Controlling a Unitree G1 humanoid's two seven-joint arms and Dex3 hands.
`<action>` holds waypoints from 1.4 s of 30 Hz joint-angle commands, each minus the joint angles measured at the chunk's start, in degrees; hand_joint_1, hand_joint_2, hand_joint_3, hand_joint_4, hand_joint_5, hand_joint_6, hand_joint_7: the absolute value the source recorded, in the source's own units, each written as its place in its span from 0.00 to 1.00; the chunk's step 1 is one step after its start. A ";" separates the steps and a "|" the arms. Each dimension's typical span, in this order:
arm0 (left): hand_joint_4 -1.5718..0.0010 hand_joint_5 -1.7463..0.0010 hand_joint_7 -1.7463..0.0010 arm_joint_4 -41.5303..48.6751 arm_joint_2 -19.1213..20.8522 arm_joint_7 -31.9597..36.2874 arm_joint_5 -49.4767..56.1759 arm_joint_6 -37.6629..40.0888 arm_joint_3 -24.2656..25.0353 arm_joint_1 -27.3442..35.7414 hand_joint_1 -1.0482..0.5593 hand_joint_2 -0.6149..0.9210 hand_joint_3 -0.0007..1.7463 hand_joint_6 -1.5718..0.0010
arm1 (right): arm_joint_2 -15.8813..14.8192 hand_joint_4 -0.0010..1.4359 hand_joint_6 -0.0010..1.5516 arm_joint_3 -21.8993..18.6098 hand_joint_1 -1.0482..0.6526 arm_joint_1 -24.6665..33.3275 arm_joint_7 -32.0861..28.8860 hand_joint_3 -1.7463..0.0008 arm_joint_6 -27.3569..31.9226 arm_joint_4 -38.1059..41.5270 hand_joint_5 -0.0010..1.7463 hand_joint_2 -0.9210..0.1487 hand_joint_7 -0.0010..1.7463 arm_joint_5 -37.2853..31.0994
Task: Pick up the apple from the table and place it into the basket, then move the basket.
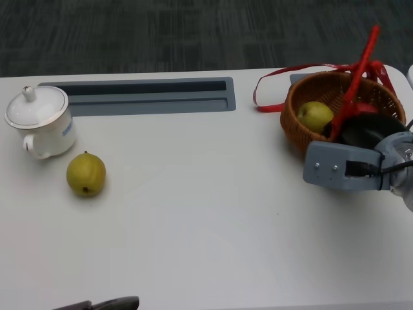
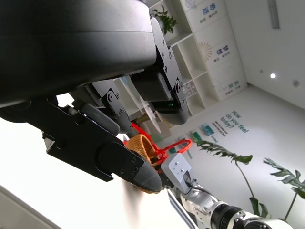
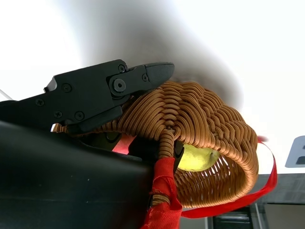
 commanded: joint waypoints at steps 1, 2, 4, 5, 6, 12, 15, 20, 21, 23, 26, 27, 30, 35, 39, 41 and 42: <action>0.37 1.00 0.99 -2.28 1.78 0.34 -1.78 0.70 -1.18 2.17 0.37 0.87 0.00 0.43 | -1.92 0.71 0.58 -1.56 0.50 -1.44 -1.26 0.97 1.21 -0.09 0.01 0.00 0.01 0.68; 0.37 0.99 0.99 -2.42 2.05 0.28 -2.01 0.66 -1.36 2.32 0.37 0.87 0.00 0.43 | -2.02 0.70 0.57 -1.83 0.50 -1.54 -1.26 0.97 1.51 -0.09 0.00 0.00 0.01 0.66; 0.37 0.99 0.99 -2.15 2.53 0.16 -2.26 0.24 -1.61 2.12 0.37 0.87 0.00 0.43 | -2.11 0.69 0.57 -2.28 0.49 -1.70 -1.22 0.97 2.12 -0.09 0.00 0.00 0.00 0.61; 0.36 0.99 0.99 -1.88 2.75 0.09 -2.36 0.00 -1.78 1.91 0.37 0.87 0.00 0.43 | -2.11 0.69 0.58 -2.67 0.48 -1.76 -0.95 0.97 2.28 -0.09 0.00 0.00 0.00 0.83; 0.36 0.99 1.00 -1.66 2.92 0.03 -2.41 -0.16 -1.97 1.73 0.37 0.87 0.00 0.43 | -2.09 0.69 0.58 -3.14 0.47 -1.81 -0.45 0.98 2.32 -0.10 0.00 0.01 0.01 1.15; 0.36 0.99 1.00 -1.64 3.15 0.15 -2.15 0.91 -2.71 1.40 0.38 0.86 0.00 0.43 | -1.27 0.59 0.48 -3.88 0.28 -1.50 1.64 1.00 1.07 -0.20 0.00 0.13 0.00 1.24; 0.36 1.00 1.00 -1.16 3.22 0.09 -2.12 1.25 -3.05 0.67 0.38 0.86 0.00 0.44 | -0.44 0.49 0.40 -4.42 0.20 -1.58 3.62 1.00 0.73 -0.25 0.00 0.14 0.00 1.92; 0.36 1.00 1.00 0.68 2.52 0.14 -1.13 0.61 -3.76 -1.34 0.38 0.86 0.00 0.44 | -0.57 0.32 0.27 -4.47 0.09 -2.14 4.73 1.00 -1.14 -0.42 0.00 0.12 0.00 1.86; 0.36 1.00 1.00 1.12 2.22 0.23 -0.72 0.36 -3.84 -1.77 0.38 0.86 0.00 0.44 | -0.78 0.29 0.24 -4.16 0.08 -2.32 4.56 0.99 -1.19 -0.43 0.00 0.11 0.00 1.54; 0.36 0.99 1.00 1.90 1.66 0.39 0.00 -0.11 -4.05 -2.57 0.39 0.85 0.00 0.44 | -1.36 0.25 0.21 -4.06 0.06 -2.58 4.34 0.99 -1.53 -0.48 0.00 0.10 0.00 1.49; 0.35 0.99 1.00 2.95 0.91 0.59 0.62 -0.51 -4.68 -3.67 0.39 0.84 0.00 0.43 | -2.42 0.24 0.20 -5.69 0.05 -2.41 3.97 0.99 -3.52 -0.68 0.01 0.09 0.00 3.17; 0.35 0.99 0.99 3.29 0.65 0.66 0.79 -0.56 -4.91 -3.99 0.39 0.84 0.00 0.43 | -2.74 0.25 0.21 -6.36 0.05 -2.29 3.79 1.00 -4.21 -0.75 0.01 0.09 0.01 3.80; 0.35 0.99 0.99 4.05 0.10 0.75 1.08 -0.40 -5.53 -4.96 0.37 0.85 0.01 0.42 | -3.55 0.26 0.22 -7.78 0.05 -2.01 3.38 1.00 -5.77 -0.93 0.01 0.08 0.01 5.06; 0.35 0.99 0.99 5.45 0.07 0.53 0.91 -0.66 -6.20 -7.18 0.36 0.86 0.00 0.42 | -5.18 0.34 0.26 -11.28 0.06 -0.67 3.93 1.00 -9.81 -1.34 0.02 0.08 0.01 8.51; 0.35 0.99 0.99 5.55 0.62 0.30 0.60 -0.34 -6.50 -8.44 0.35 0.86 0.00 0.41 | -6.84 0.36 0.28 -12.51 0.07 0.63 4.23 1.00 -11.21 -1.57 0.02 0.08 0.01 9.80; 0.34 0.99 0.99 5.28 0.87 0.29 0.69 -0.07 -6.53 -8.79 0.35 0.86 0.00 0.41 | -7.64 0.33 0.29 -14.19 0.09 1.42 6.12 1.00 -11.53 -1.63 0.01 0.11 0.01 11.59; 0.34 0.99 0.99 5.36 0.98 0.27 0.69 -0.15 -6.57 -9.04 0.35 0.85 0.00 0.41 | -8.04 0.32 0.29 -14.85 0.10 1.80 6.80 1.00 -11.74 -1.67 0.01 0.11 0.01 12.27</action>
